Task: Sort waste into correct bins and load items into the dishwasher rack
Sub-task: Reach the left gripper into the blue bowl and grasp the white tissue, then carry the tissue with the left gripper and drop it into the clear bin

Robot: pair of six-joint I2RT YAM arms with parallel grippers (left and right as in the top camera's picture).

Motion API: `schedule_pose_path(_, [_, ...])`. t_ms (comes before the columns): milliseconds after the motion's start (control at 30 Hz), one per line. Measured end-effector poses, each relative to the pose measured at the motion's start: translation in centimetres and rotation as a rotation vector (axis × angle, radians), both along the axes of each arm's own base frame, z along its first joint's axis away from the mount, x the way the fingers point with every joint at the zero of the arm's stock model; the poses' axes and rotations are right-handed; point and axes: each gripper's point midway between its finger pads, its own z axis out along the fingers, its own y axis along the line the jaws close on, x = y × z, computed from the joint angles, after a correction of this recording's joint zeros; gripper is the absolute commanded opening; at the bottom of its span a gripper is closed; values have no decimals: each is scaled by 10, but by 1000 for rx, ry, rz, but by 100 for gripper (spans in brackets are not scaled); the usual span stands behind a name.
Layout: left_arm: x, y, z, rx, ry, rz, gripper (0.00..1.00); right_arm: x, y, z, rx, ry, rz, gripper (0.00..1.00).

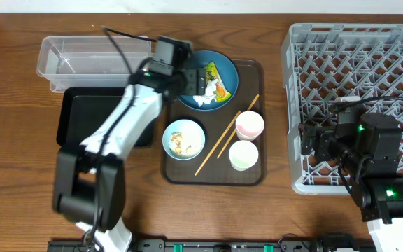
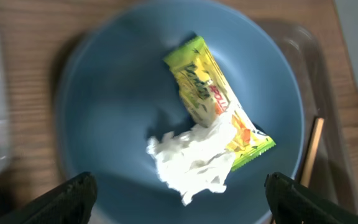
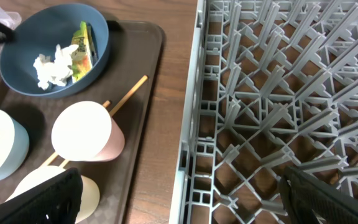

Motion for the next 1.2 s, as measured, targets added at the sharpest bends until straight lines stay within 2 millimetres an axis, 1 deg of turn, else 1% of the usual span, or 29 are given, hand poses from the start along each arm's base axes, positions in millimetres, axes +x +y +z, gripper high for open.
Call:
schedule_pose_path(67, [1,-10,-15,5,13,-18,89,0,0,0,0,0,0,99])
schedule_pose_path(200, [6,-22,-35,6,15,-39,89,0,0,0,0,1,0,99])
schedule_pose_path(333, [11,-28,-50,5,14,-45,89,0,0,0,0,2,0,99])
schedule_pose_path(467, [12,-29,-63,9,25,-45,84,0,0,0,0,2,0,99])
schedule_pose_path(533, [12,-29,-67,11,32,-44,77,0,0,0,0,2,0,99])
schedule_pose_path(667, [14,-29,-70,9,28,-43,56,0,0,0,0,2,0,99])
schedule_pose_path(800, [15,-30,-70,8,25,-42,25,0,0,0,0,2,1,99])
schedule_pose_path(833, [15,-30,-70,6,25,-40,19,0,0,0,0,2,1,99])
schedule_pose_path(900, [15,-30,-70,7,24,-42,9,0,0,0,1,2,1,99])
schedule_pose_path(933, [15,-30,-70,8,23,-45,6,0,0,0,1,2,2,99])
schedule_pose_path(1200, [16,-30,-70,9,23,-45,6,0,0,0,2,2,2,99])
